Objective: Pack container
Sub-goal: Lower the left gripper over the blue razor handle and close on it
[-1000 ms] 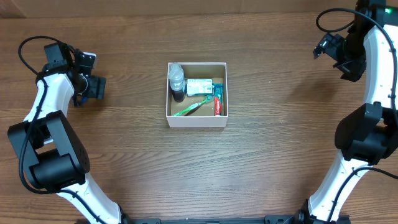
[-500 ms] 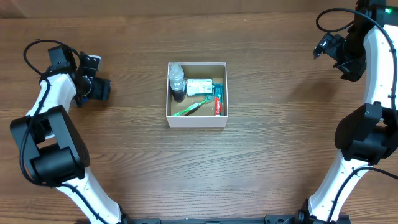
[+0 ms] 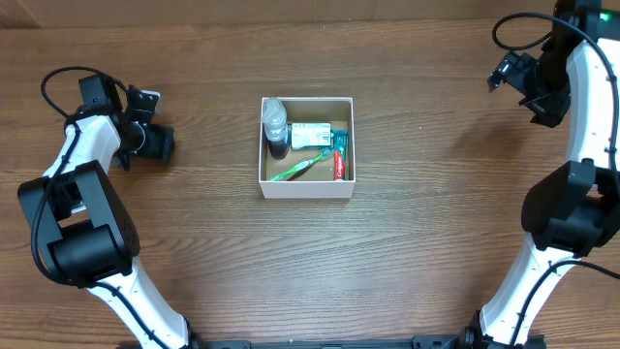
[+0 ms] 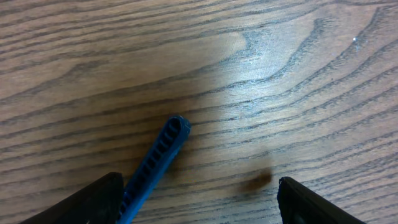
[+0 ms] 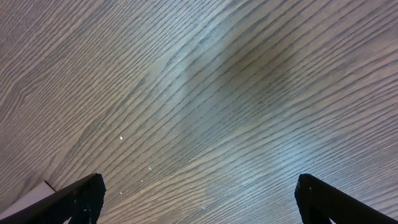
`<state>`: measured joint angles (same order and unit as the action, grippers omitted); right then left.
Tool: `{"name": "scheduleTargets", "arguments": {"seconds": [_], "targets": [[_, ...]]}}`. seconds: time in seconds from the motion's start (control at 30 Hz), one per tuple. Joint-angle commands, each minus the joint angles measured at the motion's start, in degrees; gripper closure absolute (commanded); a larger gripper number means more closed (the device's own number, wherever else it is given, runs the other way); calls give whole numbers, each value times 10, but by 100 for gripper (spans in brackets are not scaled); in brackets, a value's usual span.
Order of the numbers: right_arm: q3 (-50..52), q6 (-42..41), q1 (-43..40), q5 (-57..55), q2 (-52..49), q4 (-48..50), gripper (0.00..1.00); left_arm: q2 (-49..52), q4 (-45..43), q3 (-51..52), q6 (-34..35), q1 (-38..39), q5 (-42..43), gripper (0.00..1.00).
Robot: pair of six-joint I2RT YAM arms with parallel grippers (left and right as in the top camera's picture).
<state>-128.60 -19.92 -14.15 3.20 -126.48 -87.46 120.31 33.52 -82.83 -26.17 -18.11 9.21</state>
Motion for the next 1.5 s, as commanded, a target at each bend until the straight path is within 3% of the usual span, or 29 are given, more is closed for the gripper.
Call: {"name": "scheduleTargets", "arguments": {"seconds": [0.0,0.13,0.33,0.73,0.93,1.2,1.47], "targets": [[-12,-5,2,3,23,2,0,12,22,2,-11,-4,3,20],[-12,-5,2,3,23,2,0,12,47,2,-11,-4,3,22],[-12,-5,2,3,23,2,0,12,99,2,1,-4,3,36],[-12,-5,2,3,23,2,0,12,108,2,36,-4,-39,30],[-12,-5,2,3,23,2,0,11,111,-26,133,-4,-38,31],[-12,-5,2,3,23,2,0,10,270,-170,297,2,-38,32],[-12,-5,2,3,23,2,0,10,372,-221,313,1,-83,27]]}}
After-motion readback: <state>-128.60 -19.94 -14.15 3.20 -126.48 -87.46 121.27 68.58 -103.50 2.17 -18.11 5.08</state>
